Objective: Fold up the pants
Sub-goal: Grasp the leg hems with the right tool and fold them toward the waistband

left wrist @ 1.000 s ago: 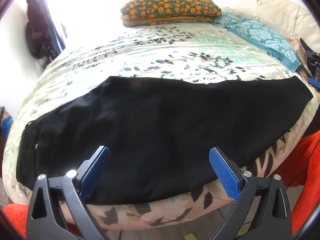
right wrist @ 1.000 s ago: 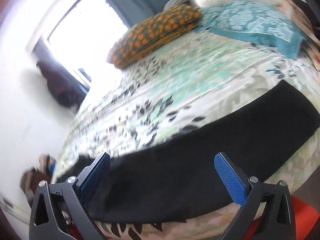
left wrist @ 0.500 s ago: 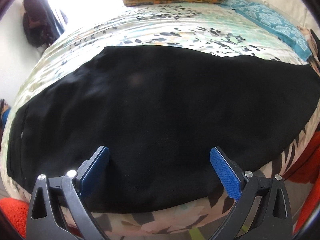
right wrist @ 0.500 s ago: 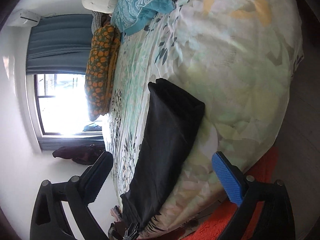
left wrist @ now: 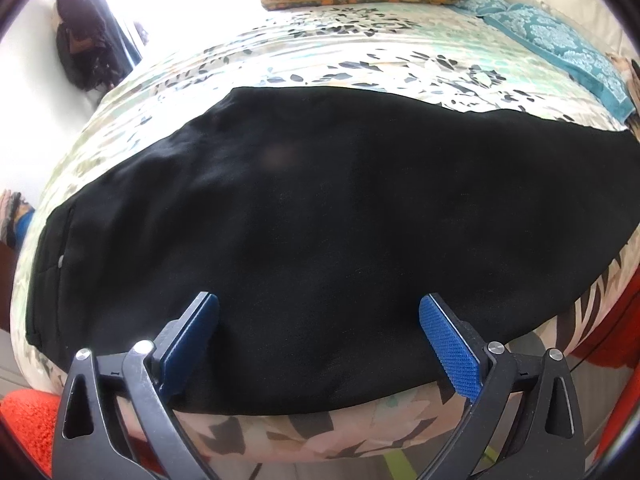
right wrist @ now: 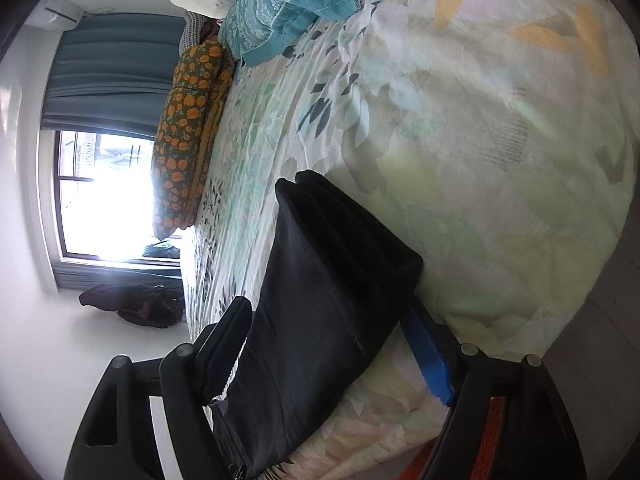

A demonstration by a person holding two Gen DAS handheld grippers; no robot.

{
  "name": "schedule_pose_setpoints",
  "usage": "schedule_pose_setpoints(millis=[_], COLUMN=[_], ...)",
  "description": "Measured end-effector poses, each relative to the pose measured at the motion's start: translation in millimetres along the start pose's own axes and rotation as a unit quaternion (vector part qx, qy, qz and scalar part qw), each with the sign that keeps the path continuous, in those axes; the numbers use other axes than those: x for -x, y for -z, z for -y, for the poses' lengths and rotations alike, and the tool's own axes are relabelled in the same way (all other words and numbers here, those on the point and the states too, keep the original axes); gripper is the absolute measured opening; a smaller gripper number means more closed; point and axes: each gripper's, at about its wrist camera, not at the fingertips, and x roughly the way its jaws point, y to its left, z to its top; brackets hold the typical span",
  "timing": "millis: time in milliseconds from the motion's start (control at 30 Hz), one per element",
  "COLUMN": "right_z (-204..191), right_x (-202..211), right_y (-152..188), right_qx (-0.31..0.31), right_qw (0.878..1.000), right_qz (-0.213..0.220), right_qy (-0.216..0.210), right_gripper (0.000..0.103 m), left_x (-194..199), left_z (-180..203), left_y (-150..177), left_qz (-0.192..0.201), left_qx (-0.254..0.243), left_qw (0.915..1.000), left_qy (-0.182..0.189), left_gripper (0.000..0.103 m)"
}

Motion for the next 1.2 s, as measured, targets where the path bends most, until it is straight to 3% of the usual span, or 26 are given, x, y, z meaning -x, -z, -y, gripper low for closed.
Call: schedule_pose_setpoints(millis=[100, 200, 233, 267, 300, 433, 533, 600, 633, 667, 733, 867, 967, 1100, 1200], right_z=[8, 11, 11, 14, 19, 33, 24, 18, 15, 13, 7, -29, -68, -123, -161], right_x=[0, 0, -1, -1, -1, 0, 2, 4, 5, 6, 10, 18, 13, -17, -54], right_y=[-1, -2, -2, -2, -2, 0, 0, 0, 1, 1, 4, 18, 41, 91, 141], right_qx=[-0.015, -0.020, -0.022, -0.026, -0.035, -0.071, -0.052, -0.036, -0.030, -0.027, -0.020, 0.028, 0.068, 0.106, 0.142], right_qw=[1.000, 1.000, 1.000, 1.000, 0.999, 0.997, 0.998, 0.999, 0.999, 0.999, 0.999, 0.997, 0.991, 0.980, 0.974], right_qz=[0.006, 0.009, 0.010, 0.011, 0.011, 0.012, 0.016, 0.018, 0.019, 0.019, 0.019, 0.004, -0.018, -0.061, -0.089], right_qy=[-0.011, -0.015, -0.010, -0.003, 0.008, -0.012, -0.008, -0.013, -0.015, -0.020, -0.035, -0.077, -0.111, -0.155, -0.154], right_gripper=[0.077, 0.073, 0.062, 0.036, 0.018, 0.017, 0.017, 0.017, 0.017, 0.016, 0.016, 0.014, 0.014, 0.014, 0.014], left_x=[4, 16, 22, 28, 34, 46, 29, 6, -14, -24, -17, 0, 11, 21, 32], left_z=[4, 19, 30, 45, 64, 145, 200, 233, 251, 266, 274, 225, 163, 67, 9], left_y=[-2, -11, -17, -24, -33, -64, -74, -69, -63, -57, -53, -67, -73, -61, -39], left_qz=[0.003, 0.016, 0.022, 0.028, 0.034, 0.046, 0.013, -0.014, -0.053, -0.062, -0.032, -0.049, -0.049, -0.045, -0.024], left_qx=[-0.001, -0.002, -0.009, -0.019, -0.034, -0.086, -0.090, -0.122, -0.151, -0.180, -0.208, -0.113, -0.028, 0.067, 0.118], left_qw=[1.0000, 0.9995, 0.9988, 0.9975, 0.9952, 0.9807, 0.9727, 0.9713, 0.9689, 0.9685, 0.9669, 0.9689, 0.9734, 0.9790, 0.9808], left_qy=[0.002, 0.028, 0.044, 0.063, 0.085, 0.170, 0.214, 0.203, 0.189, 0.161, 0.145, 0.214, 0.222, 0.187, 0.153], left_gripper=[0.100, 0.100, 0.100, 0.100, 0.100, 0.100, 0.100, 0.100, 0.101, 0.103, 0.102, 0.100, 0.100, 0.100, 0.100])
